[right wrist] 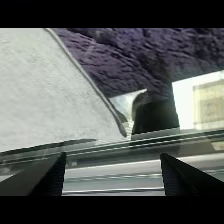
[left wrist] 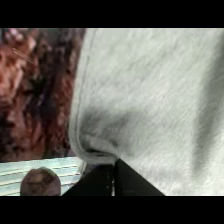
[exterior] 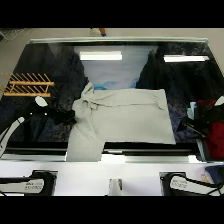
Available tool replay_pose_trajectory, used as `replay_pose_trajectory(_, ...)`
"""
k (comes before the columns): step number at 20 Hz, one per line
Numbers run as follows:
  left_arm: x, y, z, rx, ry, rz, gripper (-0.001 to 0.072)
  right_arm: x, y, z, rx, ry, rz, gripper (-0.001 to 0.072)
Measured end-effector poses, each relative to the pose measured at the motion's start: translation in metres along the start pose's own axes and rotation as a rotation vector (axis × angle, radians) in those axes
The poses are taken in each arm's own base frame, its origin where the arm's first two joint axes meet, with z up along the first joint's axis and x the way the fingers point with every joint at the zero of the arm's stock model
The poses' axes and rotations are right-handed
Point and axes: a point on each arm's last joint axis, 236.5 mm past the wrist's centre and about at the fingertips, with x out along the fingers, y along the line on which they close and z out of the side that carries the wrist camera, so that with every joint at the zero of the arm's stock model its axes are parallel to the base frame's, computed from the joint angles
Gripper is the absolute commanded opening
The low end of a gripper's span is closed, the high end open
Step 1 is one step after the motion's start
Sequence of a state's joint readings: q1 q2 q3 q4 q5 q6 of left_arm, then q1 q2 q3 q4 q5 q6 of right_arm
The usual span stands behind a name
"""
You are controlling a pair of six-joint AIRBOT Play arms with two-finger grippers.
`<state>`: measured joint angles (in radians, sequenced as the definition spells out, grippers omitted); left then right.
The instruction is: Fold the shirts.
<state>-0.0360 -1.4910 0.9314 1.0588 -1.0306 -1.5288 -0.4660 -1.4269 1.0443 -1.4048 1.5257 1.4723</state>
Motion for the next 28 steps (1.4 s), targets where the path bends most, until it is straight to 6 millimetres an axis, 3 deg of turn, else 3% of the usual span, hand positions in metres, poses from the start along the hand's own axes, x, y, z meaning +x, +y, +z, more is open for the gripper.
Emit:
replay_pose_trajectory(6, -0.007, -0.001, -0.001, 0.055, -0.008, 0.006, 0.0035, 0.034, -0.003, -0.001, -0.013, -0.012, 0.009, 0.0594)
replay_pose_trajectory(14, -0.011, -0.008, -0.004, 0.066, -0.004, -0.012, 0.0035, 0.049, 0.014, 0.003, -0.033, -0.018, 0.095, 0.0593)
replay_pose_trajectory(18, -0.014, -0.01, -0.003, 0.072, -0.011, -0.015, 0.0035, 0.056, 0.038, 0.0, -0.08, 0.008, 0.138, 0.0587)
replay_pose_trajectory(21, -0.017, -0.011, -0.004, 0.078, -0.015, -0.017, 0.0035, 0.062, 0.052, -0.005, -0.129, 0.033, 0.118, 0.0466)
replay_pose_trajectory(23, -0.019, -0.012, -0.005, 0.081, -0.014, -0.019, 0.0035, 0.067, 0.058, -0.003, -0.152, 0.028, 0.095, 0.003)
replay_pose_trajectory(26, -0.027, -0.017, -0.005, 0.1, -0.022, -0.025, 0.0032, 0.068, 0.069, 0.003, -0.175, -0.006, 0.093, 0.0023)
replay_pose_trajectory(28, -0.045, -0.028, 0.0, 0.162, -0.049, -0.034, 0.0031, 0.056, 0.076, 0.014, -0.198, -0.074, 0.088, 0.0023)
